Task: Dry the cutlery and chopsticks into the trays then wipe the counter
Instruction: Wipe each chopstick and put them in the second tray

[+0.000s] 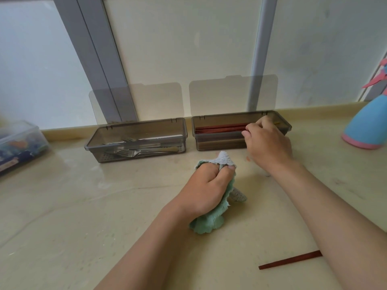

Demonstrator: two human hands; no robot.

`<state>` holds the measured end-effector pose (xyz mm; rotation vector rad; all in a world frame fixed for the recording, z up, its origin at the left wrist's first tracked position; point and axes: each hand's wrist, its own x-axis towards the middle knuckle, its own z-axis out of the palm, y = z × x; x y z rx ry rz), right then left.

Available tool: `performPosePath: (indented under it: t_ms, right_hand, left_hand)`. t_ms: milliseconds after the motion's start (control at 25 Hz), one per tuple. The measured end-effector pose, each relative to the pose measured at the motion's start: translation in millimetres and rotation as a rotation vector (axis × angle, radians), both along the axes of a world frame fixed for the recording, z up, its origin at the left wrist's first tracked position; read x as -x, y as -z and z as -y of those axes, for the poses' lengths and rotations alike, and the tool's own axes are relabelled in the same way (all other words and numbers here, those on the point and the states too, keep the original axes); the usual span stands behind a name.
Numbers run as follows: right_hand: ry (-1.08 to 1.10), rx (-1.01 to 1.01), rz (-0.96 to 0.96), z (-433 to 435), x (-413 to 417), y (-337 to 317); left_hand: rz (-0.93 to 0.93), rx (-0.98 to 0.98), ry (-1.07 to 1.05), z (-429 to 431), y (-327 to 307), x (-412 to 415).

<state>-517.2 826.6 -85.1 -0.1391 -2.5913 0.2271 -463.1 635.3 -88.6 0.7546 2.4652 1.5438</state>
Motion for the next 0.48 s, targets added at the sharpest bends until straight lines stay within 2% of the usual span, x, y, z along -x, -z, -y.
performPosePath:
  t_ms: [200, 360, 480]
  right_hand:
    - [-0.093, 0.115, 0.057, -6, -12, -15]
    - [-0.15, 0.123, 0.09, -5, -19, -24]
    - [-0.316, 0.136, 0.128, -5, -28, -25]
  left_hand:
    - [0.011, -0.021, -0.055, 3, -3, 4]
    - [-0.03, -0.021, -0.105, 2, -4, 3]
    - [-0.041, -0.01, -0.107, 0, 1, 2]
